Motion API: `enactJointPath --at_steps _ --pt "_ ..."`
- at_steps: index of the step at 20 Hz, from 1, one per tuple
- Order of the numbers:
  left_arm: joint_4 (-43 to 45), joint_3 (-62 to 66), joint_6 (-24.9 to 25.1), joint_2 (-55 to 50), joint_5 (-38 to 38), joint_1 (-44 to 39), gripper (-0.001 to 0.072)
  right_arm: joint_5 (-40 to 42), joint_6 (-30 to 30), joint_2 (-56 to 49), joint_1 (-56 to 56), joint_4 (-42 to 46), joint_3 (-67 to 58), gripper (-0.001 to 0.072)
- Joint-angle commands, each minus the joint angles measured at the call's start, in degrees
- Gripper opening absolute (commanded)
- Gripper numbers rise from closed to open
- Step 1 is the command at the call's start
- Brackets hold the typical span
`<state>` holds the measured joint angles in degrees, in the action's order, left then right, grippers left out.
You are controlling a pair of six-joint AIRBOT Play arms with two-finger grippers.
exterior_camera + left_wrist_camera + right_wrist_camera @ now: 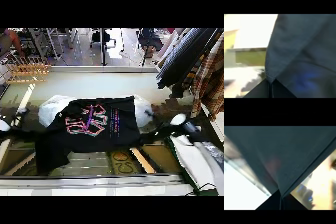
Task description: Fold the clothes and pants, and hang the long-sleeved shirts on hangers.
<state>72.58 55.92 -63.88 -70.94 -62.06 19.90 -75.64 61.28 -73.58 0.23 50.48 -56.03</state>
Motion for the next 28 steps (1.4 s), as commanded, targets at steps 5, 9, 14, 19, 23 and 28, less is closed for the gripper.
enactJointPath --at_steps 5,9,14,19,23,28 --pt "-92.78 20.83 4.94 12.63 -27.23 19.96 0.0007 -0.83 7.37 28.17 0.13 15.50 -39.47 0.0014" --pt "-150.62 20.81 10.82 18.10 -15.17 29.64 0.0006 11.39 9.07 31.56 0.13 15.65 -58.71 0.0014" --pt "-149.24 20.81 12.76 21.07 -12.04 32.11 0.0006 18.40 10.82 30.53 0.13 13.29 -64.17 0.0014" --pt "-129.44 20.68 12.92 20.65 -10.82 32.11 0.0005 11.41 12.87 24.57 0.13 14.32 -60.70 0.0014" --pt "-104.17 20.68 12.90 20.65 -12.31 32.06 0.0006 0.02 14.36 17.75 0.13 14.29 -59.43 0.0014" --pt "-64.50 11.06 13.07 17.94 -6.75 20.65 0.0006 -4.52 17.79 7.17 0.17 16.31 -48.33 0.0014"
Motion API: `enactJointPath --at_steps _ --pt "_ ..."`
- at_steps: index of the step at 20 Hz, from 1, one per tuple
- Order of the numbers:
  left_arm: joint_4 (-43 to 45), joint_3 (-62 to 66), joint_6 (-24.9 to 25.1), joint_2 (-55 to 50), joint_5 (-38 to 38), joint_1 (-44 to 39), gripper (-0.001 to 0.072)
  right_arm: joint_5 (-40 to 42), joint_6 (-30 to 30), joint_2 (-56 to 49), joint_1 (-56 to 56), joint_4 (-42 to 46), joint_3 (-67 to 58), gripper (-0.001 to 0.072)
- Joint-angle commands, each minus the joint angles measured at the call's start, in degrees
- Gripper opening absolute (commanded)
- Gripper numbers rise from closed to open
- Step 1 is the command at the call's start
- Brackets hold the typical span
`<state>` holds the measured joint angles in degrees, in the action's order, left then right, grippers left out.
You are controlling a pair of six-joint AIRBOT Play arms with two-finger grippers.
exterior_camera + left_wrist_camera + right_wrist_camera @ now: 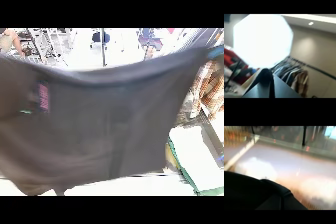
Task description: Fold the clothes and pants, and hang the long-sleeved shirts on hangers.
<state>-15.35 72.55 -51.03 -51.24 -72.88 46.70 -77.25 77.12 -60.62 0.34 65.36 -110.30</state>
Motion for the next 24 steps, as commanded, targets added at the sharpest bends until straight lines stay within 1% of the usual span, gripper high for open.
enactJointPath --at_steps 1,2,4,5,6,7,8,9,11,12,13,14,15,17,19,20,21,22,23,24 --pt "26.38 -9.11 2.03 -3.93 8.68 -9.94 0.0006 0.07 2.08 -8.90 0.07 1.88 10.16 0.0014" --pt "27.85 -12.55 3.96 -7.48 16.02 -14.21 0.0005 4.39 2.54 -12.09 0.07 2.25 14.08 0.0014" --pt "27.82 -15.32 6.05 -18.08 31.34 -21.38 0.0005 17.33 2.95 -20.15 0.07 2.51 20.46 0.0014" --pt "27.32 -14.45 7.08 -24.39 36.15 -23.98 0.0005 24.37 2.93 -25.18 0.09 2.32 21.81 0.0014" --pt "27.36 -12.11 7.19 -31.06 38.05 -25.73 0.0007 29.77 2.91 -30.16 0.09 1.77 21.70 0.0014" --pt "27.32 -8.85 7.04 -36.72 36.98 -26.36 0.0006 34.88 2.69 -35.06 0.07 0.39 21.18 0.0014" --pt "27.26 -4.76 6.88 -41.70 34.36 -26.34 0.0006 38.18 2.69 -39.04 0.15 -0.92 20.26 0.0014" --pt "27.21 -0.66 6.71 -45.35 31.87 -26.34 0.0006 39.60 2.62 -41.75 0.37 -1.09 19.04 0.0014" --pt "27.41 4.70 2.78 -48.48 29.49 -25.40 0.0005 39.12 0.68 -44.85 0.72 -0.96 16.33 0.0014" --pt "27.41 5.77 2.21 -48.59 28.55 -24.76 0.0005 38.88 -0.37 -45.03 0.85 -0.72 15.82 0.0014" --pt "27.41 6.19 2.14 -48.57 26.18 -24.00 0.0005 38.25 -0.48 -44.65 0.85 -0.74 15.74 0.0014" --pt "27.91 6.19 1.36 -48.59 22.45 -22.99 0.0005 35.54 -0.46 -44.48 0.81 -0.55 15.28 0.0014" --pt "30.64 6.19 -1.49 -48.59 19.02 -22.03 0.0005 32.22 -0.46 -44.41 0.61 -0.39 14.88 0.0014" --pt "40.02 6.19 -7.56 -48.59 10.23 -20.00 0.0005 23.08 -0.44 -44.44 0.15 0.50 14.60 0.0014" --pt "49.59 6.19 -11.08 -48.59 1.95 -18.60 0.0005 12.83 -0.24 -44.50 0.00 2.60 14.60 0.0014" --pt "54.88 6.19 -12.81 -48.59 -0.44 -18.21 0.0005 8.74 -0.24 -44.59 0.02 2.86 14.64 0.0014" --pt "59.47 6.19 -14.29 -48.59 -1.09 -18.12 0.0006 4.98 -0.28 -44.85 0.15 2.47 14.67 0.0015" --pt "62.27 6.19 -14.38 -48.63 -0.55 -18.14 0.0015 2.95 -0.31 -45.07 0.42 2.49 14.73 0.0017" --pt "63.47 6.19 -14.36 -48.61 0.09 -18.14 0.0247 2.16 -0.31 -45.11 0.44 2.40 14.82 0.0177" --pt "63.36 6.19 -14.43 -48.61 -0.09 -18.12 0.0547 0.68 -0.76 -45.07 0.35 2.67 14.78 0.0472"
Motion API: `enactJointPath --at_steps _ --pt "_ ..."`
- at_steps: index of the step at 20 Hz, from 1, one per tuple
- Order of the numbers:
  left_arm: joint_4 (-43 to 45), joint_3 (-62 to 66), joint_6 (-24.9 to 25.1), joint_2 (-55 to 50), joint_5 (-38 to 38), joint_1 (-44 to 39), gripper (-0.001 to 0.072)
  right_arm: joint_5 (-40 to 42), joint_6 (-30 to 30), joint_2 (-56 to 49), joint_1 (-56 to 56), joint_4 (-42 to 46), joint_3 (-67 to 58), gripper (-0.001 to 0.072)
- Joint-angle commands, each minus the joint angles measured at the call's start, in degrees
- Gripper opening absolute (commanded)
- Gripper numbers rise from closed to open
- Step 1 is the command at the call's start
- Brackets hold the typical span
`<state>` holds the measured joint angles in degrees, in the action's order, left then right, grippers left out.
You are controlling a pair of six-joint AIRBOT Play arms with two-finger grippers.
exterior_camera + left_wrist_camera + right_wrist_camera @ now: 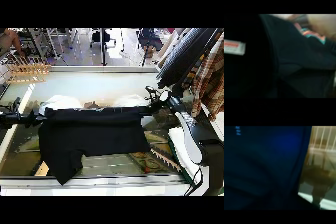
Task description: Fold the clothes and pants, and hang the long-sleeved shirts on hangers.
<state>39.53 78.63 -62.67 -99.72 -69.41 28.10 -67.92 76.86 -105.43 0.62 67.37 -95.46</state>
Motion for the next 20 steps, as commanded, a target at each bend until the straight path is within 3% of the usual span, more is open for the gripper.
enactJointPath --at_steps 1,3,4,9,12,20 --pt "8.59 0.11 -3.61 -0.11 -5.51 0.81 0.0564 -11.67 -0.52 -0.17 -0.74 1.05 -0.07 0.0474" --pt "12.68 -0.15 -7.96 0.02 -12.74 1.81 0.0460 -18.71 -0.59 0.68 -3.80 0.02 1.57 0.0463" --pt "16.59 -1.36 -9.77 0.72 -14.69 2.12 0.0453 -20.13 -1.03 2.34 -5.75 -1.27 5.01 0.0461" --pt "26.51 -23.26 -9.33 16.06 -7.32 3.69 0.0467 -16.33 -10.86 15.52 -15.45 -10.32 31.50 0.0465" --pt "26.45 -33.62 -3.82 23.47 -4.15 4.15 0.0478 -14.75 -17.68 17.49 -18.95 -15.23 39.65 0.0464" --pt "16.94 -40.94 -1.14 25.03 6.05 -1.33 0.0472 -4.74 -20.39 16.09 -15.10 -18.51 43.25 0.0421"
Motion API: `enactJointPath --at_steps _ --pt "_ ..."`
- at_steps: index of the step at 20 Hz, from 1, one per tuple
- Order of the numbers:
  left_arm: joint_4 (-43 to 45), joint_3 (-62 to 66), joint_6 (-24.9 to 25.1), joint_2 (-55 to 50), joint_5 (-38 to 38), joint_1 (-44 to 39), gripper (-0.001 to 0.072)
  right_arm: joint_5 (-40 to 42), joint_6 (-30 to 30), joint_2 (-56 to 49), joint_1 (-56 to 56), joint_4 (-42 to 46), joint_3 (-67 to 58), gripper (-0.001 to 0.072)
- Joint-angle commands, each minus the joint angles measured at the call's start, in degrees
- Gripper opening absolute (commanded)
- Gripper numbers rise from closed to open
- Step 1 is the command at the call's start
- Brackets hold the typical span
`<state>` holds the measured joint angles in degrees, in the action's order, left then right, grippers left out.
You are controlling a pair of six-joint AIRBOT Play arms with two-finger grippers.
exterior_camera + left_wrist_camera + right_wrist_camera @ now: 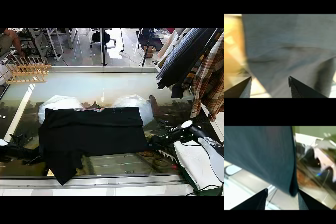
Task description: Fold the clothes and pants, and hang the long-sleeved shirts on hangers.
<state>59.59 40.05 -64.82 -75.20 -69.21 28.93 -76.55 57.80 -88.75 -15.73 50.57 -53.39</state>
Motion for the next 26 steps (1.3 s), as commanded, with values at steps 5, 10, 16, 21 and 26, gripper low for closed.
enactJointPath --at_steps 5,10,16,21,26 --pt "-3.61 -2.95 2.56 0.96 2.38 -5.66 0.0008 -2.60 -2.19 -0.68 2.19 -2.32 1.16 0.0015" --pt "-14.84 4.68 4.90 2.75 -13.70 4.28 0.0006 -5.60 -1.44 9.66 2.23 -2.95 -2.73 0.0014" --pt "-40.37 19.12 4.79 -2.34 -8.57 6.93 0.0004 4.31 6.80 9.20 4.22 -3.65 -15.72 0.0014" --pt "-48.70 27.23 1.75 -17.79 7.13 -0.52 0.0005 15.61 9.49 -6.16 9.31 -3.87 -28.44 0.0015" --pt "-57.13 33.27 2.25 -31.19 12.81 -4.61 0.0074 17.11 12.33 -22.10 10.80 -4.31 -43.93 0.0108"
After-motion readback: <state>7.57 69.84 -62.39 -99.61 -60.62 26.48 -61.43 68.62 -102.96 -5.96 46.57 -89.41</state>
